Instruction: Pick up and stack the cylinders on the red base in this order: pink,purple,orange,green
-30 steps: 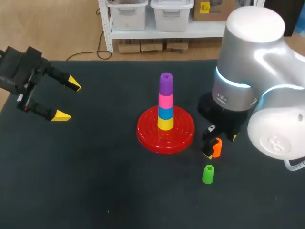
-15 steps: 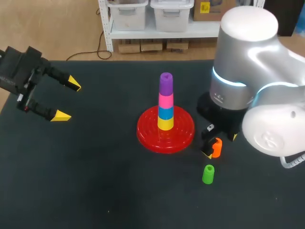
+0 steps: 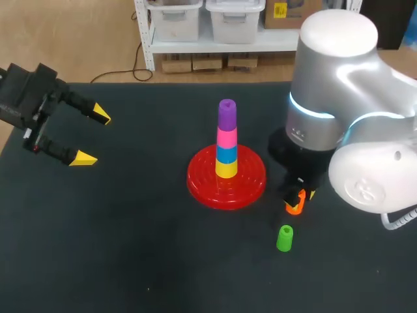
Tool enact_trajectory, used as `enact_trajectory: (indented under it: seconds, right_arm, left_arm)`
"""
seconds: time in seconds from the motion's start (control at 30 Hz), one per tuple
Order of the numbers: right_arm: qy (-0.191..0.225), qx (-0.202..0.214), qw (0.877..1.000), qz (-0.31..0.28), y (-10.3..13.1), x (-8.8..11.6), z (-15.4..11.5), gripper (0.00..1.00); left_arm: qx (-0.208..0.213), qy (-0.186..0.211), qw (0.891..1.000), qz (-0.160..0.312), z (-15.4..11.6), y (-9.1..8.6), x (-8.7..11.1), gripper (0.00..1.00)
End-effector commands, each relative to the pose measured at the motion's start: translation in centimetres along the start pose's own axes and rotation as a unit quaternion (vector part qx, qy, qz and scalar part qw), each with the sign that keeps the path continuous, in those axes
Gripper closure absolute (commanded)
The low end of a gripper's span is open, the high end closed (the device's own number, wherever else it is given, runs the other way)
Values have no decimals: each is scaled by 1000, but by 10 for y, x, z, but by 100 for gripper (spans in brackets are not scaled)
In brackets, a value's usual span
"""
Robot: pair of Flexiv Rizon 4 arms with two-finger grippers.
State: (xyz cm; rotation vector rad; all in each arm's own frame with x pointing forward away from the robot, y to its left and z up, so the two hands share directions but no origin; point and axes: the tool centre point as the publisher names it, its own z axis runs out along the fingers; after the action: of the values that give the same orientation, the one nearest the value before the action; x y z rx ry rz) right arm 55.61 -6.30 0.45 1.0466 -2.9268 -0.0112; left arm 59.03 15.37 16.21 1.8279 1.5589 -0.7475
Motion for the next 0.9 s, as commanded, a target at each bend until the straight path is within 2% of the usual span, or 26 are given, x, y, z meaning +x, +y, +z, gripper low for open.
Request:
enact_trajectory:
  seconds: [0.03,0.37,0.53,0.67,0.87,0.9]
  right_arm:
    - [0,-1,1000,0,1,0,1,100]
    - [-1,-1,1000,-2,2,-1,0,100]
    - [-11,7,1000,-5,3,-1,-10,100]
    - [-19,16,1000,-14,1,-3,-28,100]
    - [-37,30,998,-45,-5,-9,-76,100]
    - [-51,35,997,-50,-6,-12,-86,100]
  left_arm:
    - [-2,-1,1000,2,0,-1,1,0]
    - [-2,-1,1000,2,0,-1,1,0]
    - [-2,-1,1000,2,0,-1,1,0]
    - [-2,-1,1000,2,0,-1,1,0]
    - [-2,-1,1000,2,0,-1,1,0]
    - [-2,-1,1000,2,0,-1,1,0]
